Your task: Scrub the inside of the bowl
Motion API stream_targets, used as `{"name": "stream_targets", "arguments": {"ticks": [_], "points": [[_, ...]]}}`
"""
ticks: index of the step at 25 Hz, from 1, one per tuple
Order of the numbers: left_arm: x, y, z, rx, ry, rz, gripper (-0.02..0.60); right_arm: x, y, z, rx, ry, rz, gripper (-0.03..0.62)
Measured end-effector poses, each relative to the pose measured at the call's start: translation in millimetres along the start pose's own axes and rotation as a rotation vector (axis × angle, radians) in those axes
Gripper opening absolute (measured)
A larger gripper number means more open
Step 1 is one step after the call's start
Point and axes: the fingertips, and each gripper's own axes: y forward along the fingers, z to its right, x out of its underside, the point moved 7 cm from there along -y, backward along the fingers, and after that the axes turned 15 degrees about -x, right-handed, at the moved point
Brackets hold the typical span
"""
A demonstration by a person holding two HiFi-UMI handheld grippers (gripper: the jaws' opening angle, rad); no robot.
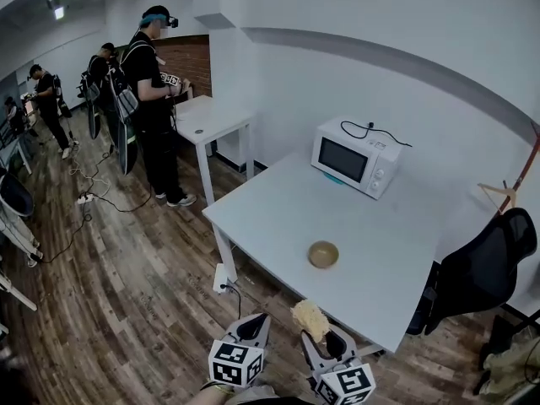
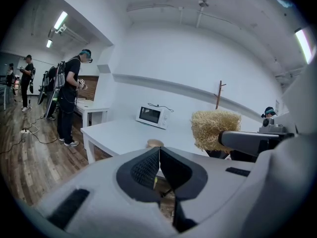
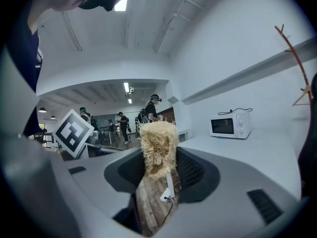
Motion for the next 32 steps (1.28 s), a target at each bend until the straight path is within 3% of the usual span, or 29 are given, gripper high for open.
{"name": "stream_targets", "arguments": {"ticks": [14,23,32], "points": [[-10,78,-7,0.069,0.004,-0.062,0.020,5,16,66,0.150,0.062,0.000,0.179],[-24,148,1,0.081,0.012,-0.097,0.020,1,41,136,0.139,0.079,-0.022,0.179],[-36,238,25,0.092,0.047,-0.138,0.020,-13,68,217,0.089,0.024,-0.072,0.179]]}}
